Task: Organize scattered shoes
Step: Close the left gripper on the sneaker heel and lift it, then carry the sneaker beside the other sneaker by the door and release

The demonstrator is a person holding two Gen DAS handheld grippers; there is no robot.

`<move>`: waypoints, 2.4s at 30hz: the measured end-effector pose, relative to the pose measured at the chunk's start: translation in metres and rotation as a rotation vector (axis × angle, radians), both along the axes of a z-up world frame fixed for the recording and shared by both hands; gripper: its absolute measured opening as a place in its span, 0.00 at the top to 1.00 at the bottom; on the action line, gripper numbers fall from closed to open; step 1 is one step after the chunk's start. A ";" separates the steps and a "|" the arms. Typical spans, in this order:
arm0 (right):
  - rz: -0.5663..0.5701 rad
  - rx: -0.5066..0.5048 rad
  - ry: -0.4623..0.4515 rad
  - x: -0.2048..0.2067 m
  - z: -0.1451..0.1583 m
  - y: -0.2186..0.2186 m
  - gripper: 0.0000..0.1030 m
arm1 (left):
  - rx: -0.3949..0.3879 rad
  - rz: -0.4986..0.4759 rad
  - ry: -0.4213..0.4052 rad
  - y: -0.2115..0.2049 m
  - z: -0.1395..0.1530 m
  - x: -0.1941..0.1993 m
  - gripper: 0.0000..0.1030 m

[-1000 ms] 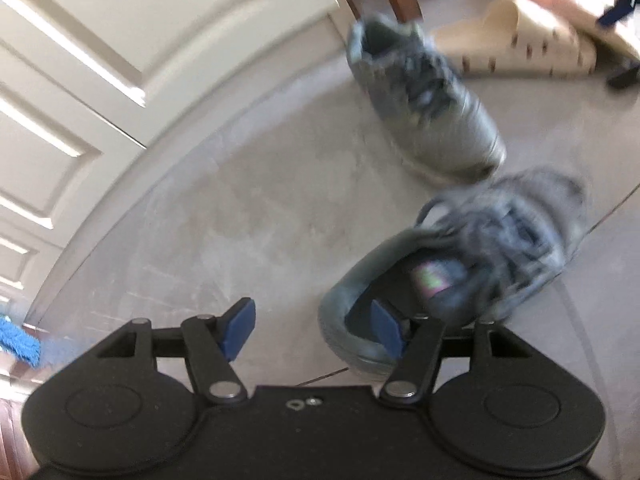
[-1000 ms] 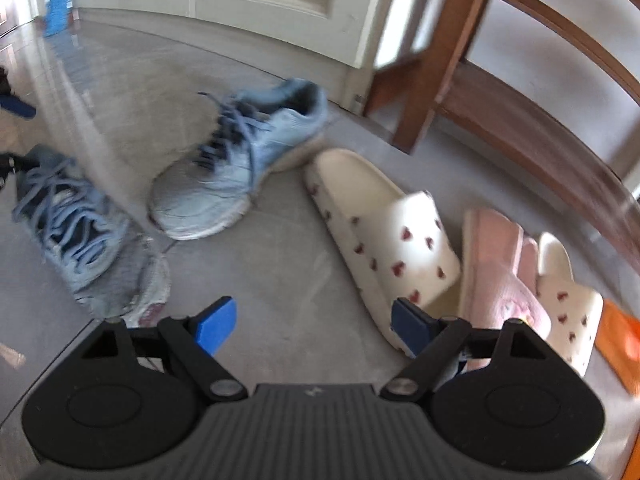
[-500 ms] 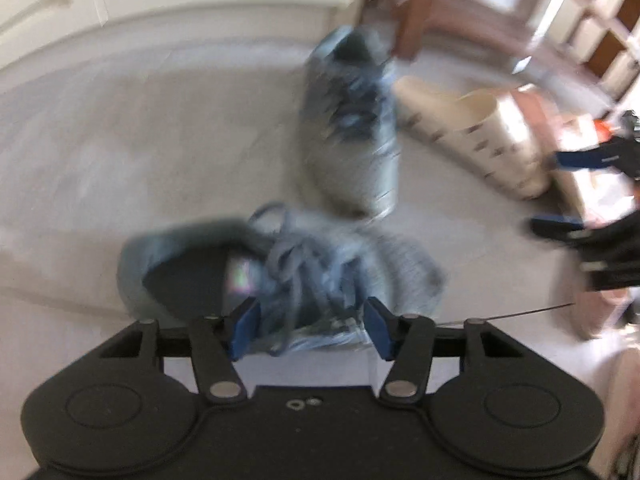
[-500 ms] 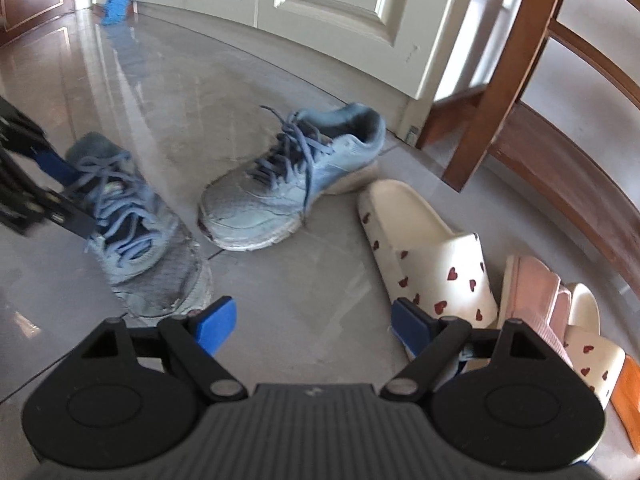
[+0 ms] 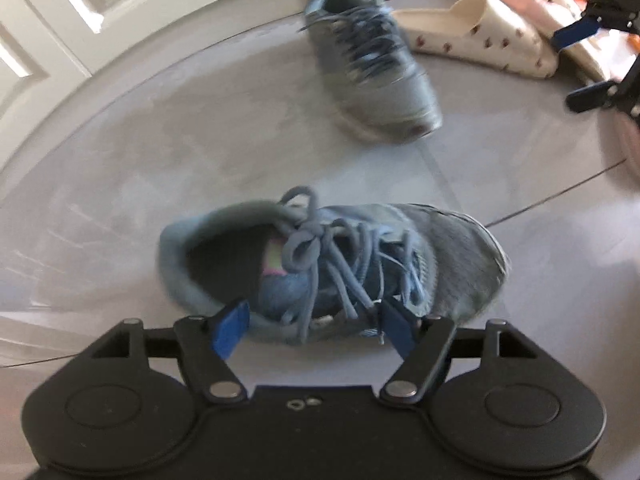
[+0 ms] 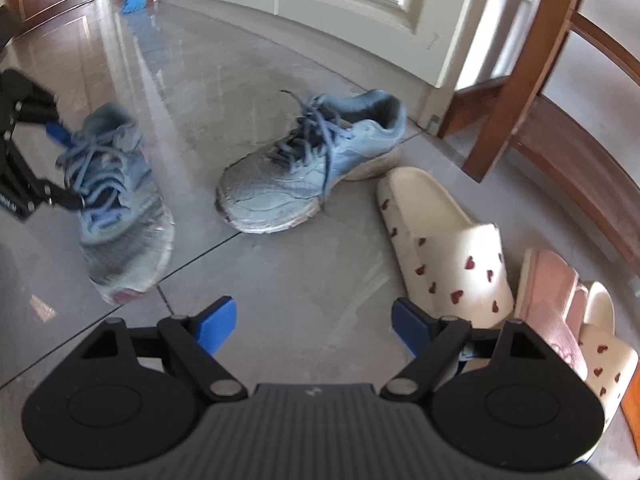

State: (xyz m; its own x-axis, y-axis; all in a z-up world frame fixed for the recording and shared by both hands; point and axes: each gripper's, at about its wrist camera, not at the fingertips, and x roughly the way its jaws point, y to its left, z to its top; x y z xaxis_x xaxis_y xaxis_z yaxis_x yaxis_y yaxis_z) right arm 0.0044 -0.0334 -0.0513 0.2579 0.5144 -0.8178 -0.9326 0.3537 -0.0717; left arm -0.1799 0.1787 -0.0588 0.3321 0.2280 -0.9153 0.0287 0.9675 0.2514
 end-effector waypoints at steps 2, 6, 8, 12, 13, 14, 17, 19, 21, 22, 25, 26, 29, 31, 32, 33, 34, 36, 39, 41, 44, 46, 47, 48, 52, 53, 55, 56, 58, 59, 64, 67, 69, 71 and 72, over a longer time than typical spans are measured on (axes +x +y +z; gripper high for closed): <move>0.004 -0.010 0.009 0.000 -0.001 0.005 0.16 | 0.054 -0.022 -0.011 0.005 -0.001 0.001 0.25; 0.016 -0.019 0.030 0.000 -0.003 0.013 0.16 | 0.241 -0.146 -0.056 0.004 -0.007 0.006 0.22; 0.032 -0.017 0.030 -0.002 0.000 0.017 0.16 | 0.260 -0.199 -0.072 0.002 -0.009 0.010 0.19; 0.063 -0.011 0.029 -0.006 0.004 0.023 0.16 | 0.243 -0.249 -0.095 0.006 -0.013 0.023 0.21; 0.071 -0.010 0.029 -0.007 0.005 0.025 0.16 | 0.235 -0.252 -0.098 0.006 -0.012 0.024 0.21; 0.078 -0.009 0.028 -0.008 0.007 0.026 0.16 | 0.221 -0.245 -0.104 0.005 -0.009 0.023 0.21; 0.096 0.001 0.015 -0.010 0.010 0.027 0.16 | 0.190 -0.144 -0.125 0.006 0.007 0.017 0.21; 0.084 0.009 0.010 -0.006 0.010 0.025 0.16 | 0.173 -0.033 -0.142 0.007 0.023 0.013 0.21; 0.058 0.013 0.013 0.001 0.008 0.023 0.16 | 0.087 0.103 -0.218 0.011 0.050 0.011 0.21; 0.042 0.013 0.017 0.004 0.007 0.023 0.16 | 0.033 0.153 -0.263 0.014 0.060 0.013 0.21; 0.006 0.010 0.026 0.014 0.005 0.025 0.16 | -0.122 0.236 -0.394 0.017 0.085 0.037 0.21; -0.005 0.013 0.032 0.016 0.005 0.026 0.16 | -0.138 0.244 -0.418 0.016 0.089 0.051 0.21; -0.033 0.039 0.049 0.022 0.010 0.023 0.16 | -0.179 0.254 -0.455 0.016 0.088 0.103 0.25; -0.052 0.035 0.053 0.024 0.011 0.013 0.16 | -0.198 0.254 -0.450 0.016 0.085 0.133 0.25; -0.062 0.034 0.055 0.025 0.011 0.008 0.16 | -0.214 0.257 -0.438 0.018 0.081 0.150 0.26; -0.071 0.032 0.057 0.027 0.012 0.003 0.16 | -0.237 0.269 -0.425 0.020 0.076 0.169 0.26; -0.081 0.030 0.060 0.028 0.012 -0.002 0.16 | -0.245 0.285 -0.416 0.022 0.071 0.184 0.26; -0.100 0.026 0.064 0.031 0.013 -0.012 0.16 | -0.249 0.306 -0.393 0.020 0.057 0.211 0.27; -0.129 0.021 0.071 0.034 0.014 -0.027 0.16 | -0.230 0.341 -0.312 0.015 0.023 0.253 0.41; -0.148 0.017 0.075 0.037 0.015 -0.037 0.16 | -0.218 0.363 -0.273 0.013 0.005 0.266 0.76; -0.163 0.005 0.073 0.044 0.014 -0.047 0.16 | -0.219 0.380 -0.241 0.012 -0.017 0.279 0.76; -0.168 -0.002 0.073 0.050 0.013 -0.050 0.16 | -0.199 0.379 -0.234 0.010 -0.030 0.286 0.76; -0.169 -0.004 0.074 0.052 0.013 -0.050 0.16 | -0.203 0.387 -0.231 0.011 -0.035 0.289 0.77; -0.170 -0.003 0.075 0.055 0.013 -0.051 0.16 | -0.208 0.396 -0.227 0.012 -0.041 0.292 0.79; -0.177 0.023 0.082 0.066 0.016 -0.050 0.16 | -0.194 0.399 -0.216 0.013 -0.054 0.299 0.88; -0.177 0.028 0.085 0.067 0.017 -0.050 0.16 | -0.187 0.394 -0.219 0.012 -0.055 0.298 0.89; -0.173 0.040 0.090 0.067 0.018 -0.047 0.16 | -0.178 0.377 -0.250 0.009 -0.054 0.291 0.91; -0.169 0.048 0.092 0.066 0.019 -0.045 0.17 | -0.175 0.368 -0.270 0.007 -0.053 0.287 0.91; -0.161 0.063 0.097 0.064 0.020 -0.040 0.17 | -0.129 0.328 -0.329 -0.005 -0.046 0.275 0.91; -0.157 0.071 0.100 0.063 0.021 -0.038 0.17 | -0.075 0.289 -0.371 -0.014 -0.042 0.269 0.91; -0.137 0.109 0.112 0.059 0.024 -0.027 0.19 | -0.032 0.223 -0.489 -0.037 -0.015 0.232 0.91; -0.125 0.132 0.120 0.056 0.026 -0.021 0.20 | -0.078 0.247 -0.529 -0.042 0.008 0.206 0.91; -0.112 0.151 0.113 0.053 0.029 -0.016 0.20 | -0.097 0.254 -0.574 -0.042 0.033 0.184 0.91; -0.084 0.179 0.095 0.047 0.034 -0.009 0.20 | -0.108 0.262 -0.621 -0.042 0.063 0.162 0.91; -0.070 0.189 0.091 0.044 0.036 -0.004 0.20 | -0.111 0.274 -0.640 -0.039 0.077 0.151 0.91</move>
State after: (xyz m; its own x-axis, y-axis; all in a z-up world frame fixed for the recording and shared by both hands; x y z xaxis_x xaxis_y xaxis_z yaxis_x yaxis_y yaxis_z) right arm 0.0485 -0.0371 -0.0150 0.2280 0.6444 -0.7299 -0.9049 0.4170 0.0855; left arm -0.0284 0.1394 0.0179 0.7569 0.2973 -0.5820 -0.3406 0.9395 0.0369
